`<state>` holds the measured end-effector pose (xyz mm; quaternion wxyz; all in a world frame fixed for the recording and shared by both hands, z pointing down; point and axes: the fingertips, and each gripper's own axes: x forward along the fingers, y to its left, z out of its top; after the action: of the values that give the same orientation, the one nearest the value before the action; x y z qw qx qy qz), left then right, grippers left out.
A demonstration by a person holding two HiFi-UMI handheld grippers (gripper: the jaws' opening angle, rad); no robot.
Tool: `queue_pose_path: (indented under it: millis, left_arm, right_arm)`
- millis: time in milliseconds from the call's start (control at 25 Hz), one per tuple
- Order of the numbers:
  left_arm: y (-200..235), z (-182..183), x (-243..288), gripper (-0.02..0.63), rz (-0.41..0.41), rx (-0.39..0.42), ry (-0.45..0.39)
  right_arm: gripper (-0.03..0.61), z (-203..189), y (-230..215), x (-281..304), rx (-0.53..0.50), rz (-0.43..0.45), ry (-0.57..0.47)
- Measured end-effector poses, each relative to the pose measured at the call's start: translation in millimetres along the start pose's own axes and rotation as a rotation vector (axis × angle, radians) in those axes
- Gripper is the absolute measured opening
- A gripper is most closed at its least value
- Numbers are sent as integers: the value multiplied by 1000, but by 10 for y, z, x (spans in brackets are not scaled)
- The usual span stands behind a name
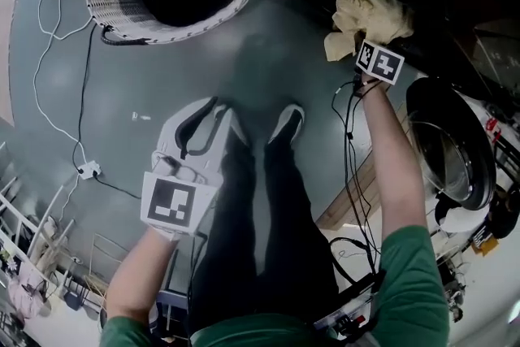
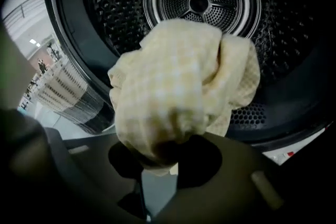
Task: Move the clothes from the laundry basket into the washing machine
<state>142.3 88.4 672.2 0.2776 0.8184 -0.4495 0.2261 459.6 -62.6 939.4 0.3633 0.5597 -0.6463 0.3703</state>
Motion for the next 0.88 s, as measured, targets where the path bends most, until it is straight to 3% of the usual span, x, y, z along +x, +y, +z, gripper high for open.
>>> queue_pose_path:
  millis: [40,160,360,400,520,640,880]
  left_arm:
    - [12,11,-15,75,1,-4,-5]
    - [24,111,-93,75,-1,-19,-25]
    - [89,251,-157,75,2,-25,-41]
    - [105,257,-151,75,3,-25,-42]
    - [127,241,-134,75,-2,-28,-43]
    - [134,205,-124,76,-10,-32,-37]
    - [121,153,-90,75,-12,-39,-35]
  right_arm:
    - [102,85,29,-51,8,20,-22]
    - [97,445,51,-263,34,67,-107]
    - [102,1294,-120,-676,58,17,-359]
    - [140,1347,-91,-701,34,19,-377]
    - [285,1149,8,-638,-31,29,-323]
    - [316,724,-12,-562,-25,-6,-240]
    - [321,-153,-40,-242,37,14,-41]
